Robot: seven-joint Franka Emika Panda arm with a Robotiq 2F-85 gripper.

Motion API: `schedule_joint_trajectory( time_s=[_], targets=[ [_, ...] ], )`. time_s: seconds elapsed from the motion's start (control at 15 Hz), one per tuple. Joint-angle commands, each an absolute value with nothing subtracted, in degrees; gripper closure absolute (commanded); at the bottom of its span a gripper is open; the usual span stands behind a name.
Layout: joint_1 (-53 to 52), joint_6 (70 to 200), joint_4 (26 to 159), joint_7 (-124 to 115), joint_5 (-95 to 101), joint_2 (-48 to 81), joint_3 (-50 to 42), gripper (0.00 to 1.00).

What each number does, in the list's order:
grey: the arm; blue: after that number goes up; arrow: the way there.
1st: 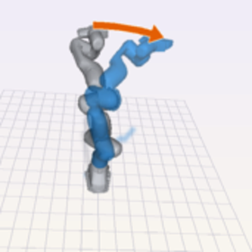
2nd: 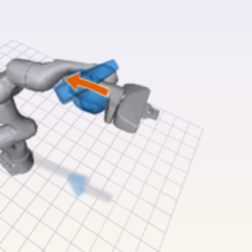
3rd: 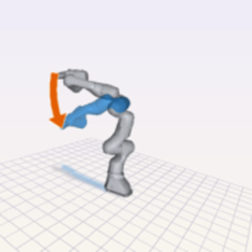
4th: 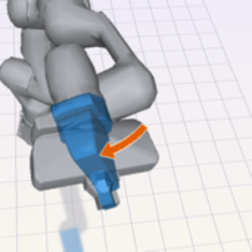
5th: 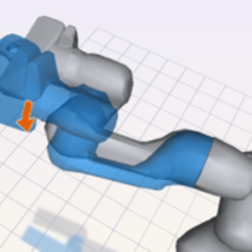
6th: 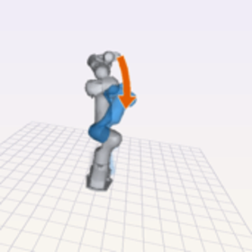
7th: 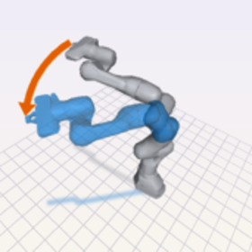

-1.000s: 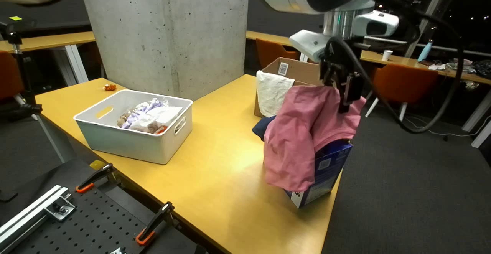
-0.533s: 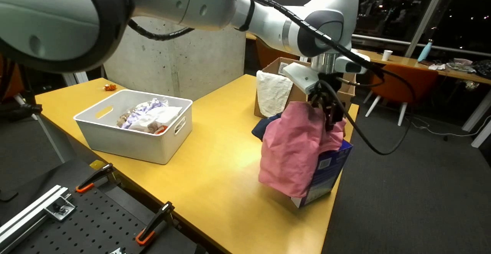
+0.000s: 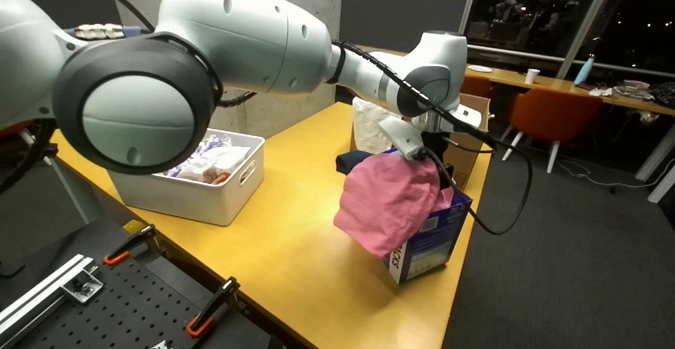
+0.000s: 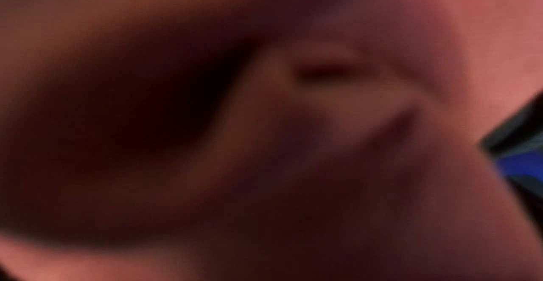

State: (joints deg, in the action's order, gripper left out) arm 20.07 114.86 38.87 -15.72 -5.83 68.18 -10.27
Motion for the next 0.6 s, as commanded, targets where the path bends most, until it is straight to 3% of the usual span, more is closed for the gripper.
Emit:
schedule_joint_trajectory(
  time_s=[0.0,0.07,0.53],
  targets=[
    [21.0,115.1,35.9,-14.4,-6.4,69.6,-9.6,0.04],
    [21.3,115.3,36.3,-14.2,-6.5,68.9,-9.6,0.00],
    [22.5,115.5,38.5,-14.7,-6.0,63.7,-10.4,0.00]
  ],
)
